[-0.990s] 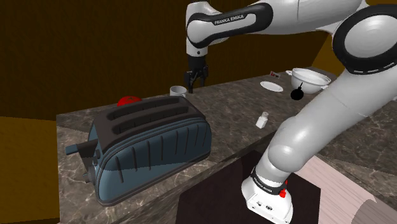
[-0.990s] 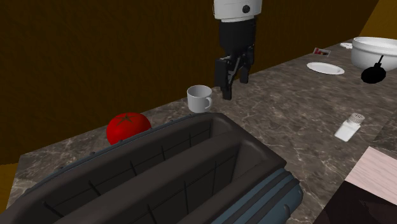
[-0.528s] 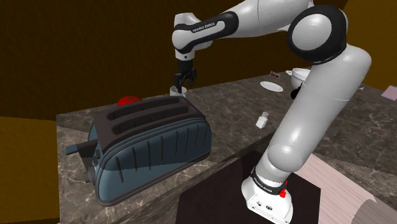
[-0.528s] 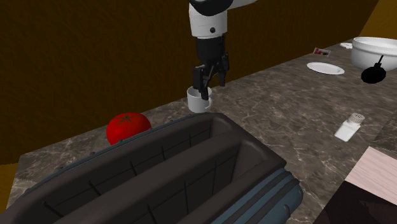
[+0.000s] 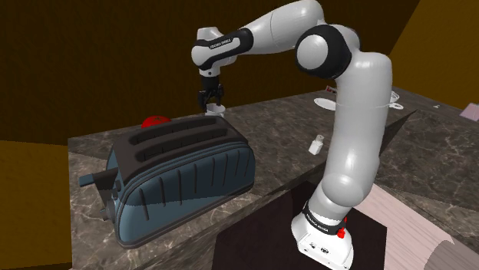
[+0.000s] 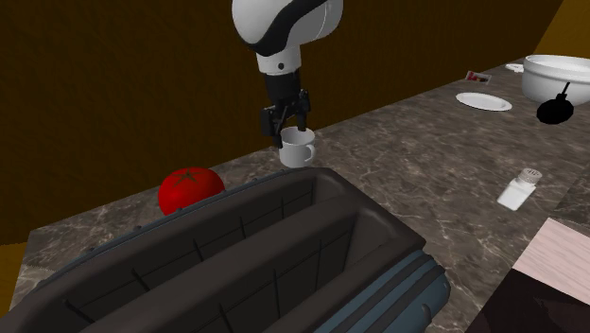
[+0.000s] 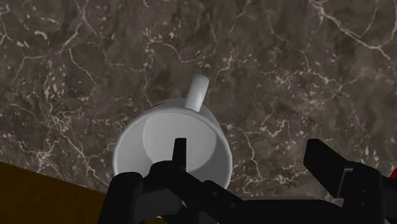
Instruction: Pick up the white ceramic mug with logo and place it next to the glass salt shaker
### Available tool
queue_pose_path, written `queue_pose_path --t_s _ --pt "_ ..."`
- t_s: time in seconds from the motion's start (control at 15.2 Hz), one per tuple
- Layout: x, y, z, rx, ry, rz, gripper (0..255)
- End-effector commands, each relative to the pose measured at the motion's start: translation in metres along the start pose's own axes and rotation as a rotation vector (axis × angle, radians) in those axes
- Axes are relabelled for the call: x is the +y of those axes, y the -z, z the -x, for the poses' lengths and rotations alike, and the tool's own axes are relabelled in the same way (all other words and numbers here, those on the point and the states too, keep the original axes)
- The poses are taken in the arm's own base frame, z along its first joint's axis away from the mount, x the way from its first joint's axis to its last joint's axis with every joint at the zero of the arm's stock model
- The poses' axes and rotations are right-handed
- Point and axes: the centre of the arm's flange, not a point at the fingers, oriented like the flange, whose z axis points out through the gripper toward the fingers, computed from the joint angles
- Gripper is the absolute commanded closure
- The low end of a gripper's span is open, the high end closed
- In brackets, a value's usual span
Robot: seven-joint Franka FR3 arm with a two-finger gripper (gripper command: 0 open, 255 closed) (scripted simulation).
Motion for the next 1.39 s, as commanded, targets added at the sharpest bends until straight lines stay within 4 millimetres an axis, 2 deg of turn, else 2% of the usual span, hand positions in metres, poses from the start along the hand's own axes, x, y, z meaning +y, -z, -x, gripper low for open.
queue_pose_path --t_s 0.0,0.07,0.59,1.12,1.19,1.32 --pt "0.005 -0.008 -0.021 0.0 0.0 -0.002 0" --pt "0.008 -0.013 -0.032 0.0 0.0 -0.003 0" --pt "0.008 -0.053 -0.032 0.0 0.0 -0.003 0" --pt "0.008 -0.053 -0.032 0.0 0.0 -0.003 0" --pt "0.008 -0.053 -0.032 0.0 0.0 -0.003 255" --pt "0.008 -0.053 -0.032 0.0 0.0 -0.003 255"
